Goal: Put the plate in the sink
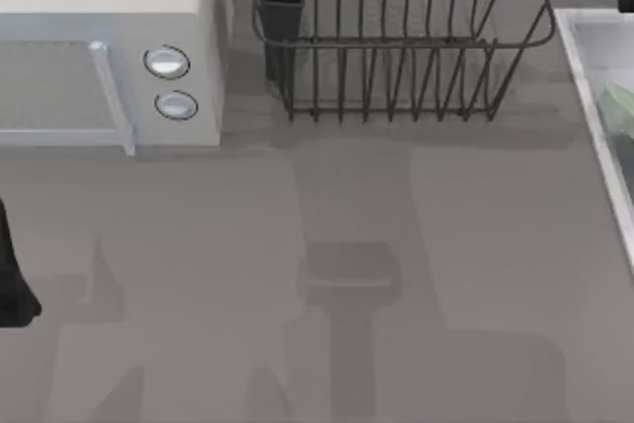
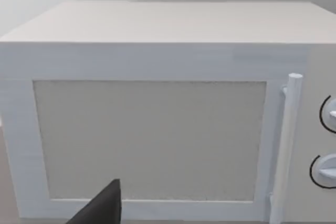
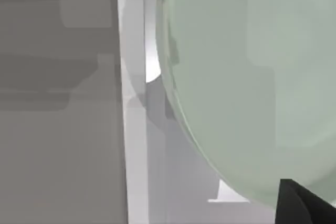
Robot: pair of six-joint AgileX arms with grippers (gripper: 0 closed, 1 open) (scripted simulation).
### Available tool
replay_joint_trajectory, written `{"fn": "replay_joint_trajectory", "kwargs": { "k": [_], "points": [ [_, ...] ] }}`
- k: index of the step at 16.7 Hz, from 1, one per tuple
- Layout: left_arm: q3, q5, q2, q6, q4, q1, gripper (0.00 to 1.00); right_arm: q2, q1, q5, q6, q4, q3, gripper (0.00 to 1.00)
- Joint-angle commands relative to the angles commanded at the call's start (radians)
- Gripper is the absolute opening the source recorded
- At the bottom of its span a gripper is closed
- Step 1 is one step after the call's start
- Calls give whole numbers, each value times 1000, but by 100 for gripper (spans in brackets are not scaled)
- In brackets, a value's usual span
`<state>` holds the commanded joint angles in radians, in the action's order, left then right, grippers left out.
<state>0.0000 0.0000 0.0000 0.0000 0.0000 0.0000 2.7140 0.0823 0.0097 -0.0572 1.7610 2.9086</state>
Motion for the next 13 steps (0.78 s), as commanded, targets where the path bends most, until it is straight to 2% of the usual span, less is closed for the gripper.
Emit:
{"fn": "replay_joint_trajectory", "kwargs": {
  "k": [3, 13],
  "points": [
    [0, 0, 0, 0, 0, 0, 100, 0, 0, 0, 0, 0, 0, 0],
    [0, 0, 0, 0, 0, 0, 100, 0, 0, 0, 0, 0, 0, 75]
  ]
}}
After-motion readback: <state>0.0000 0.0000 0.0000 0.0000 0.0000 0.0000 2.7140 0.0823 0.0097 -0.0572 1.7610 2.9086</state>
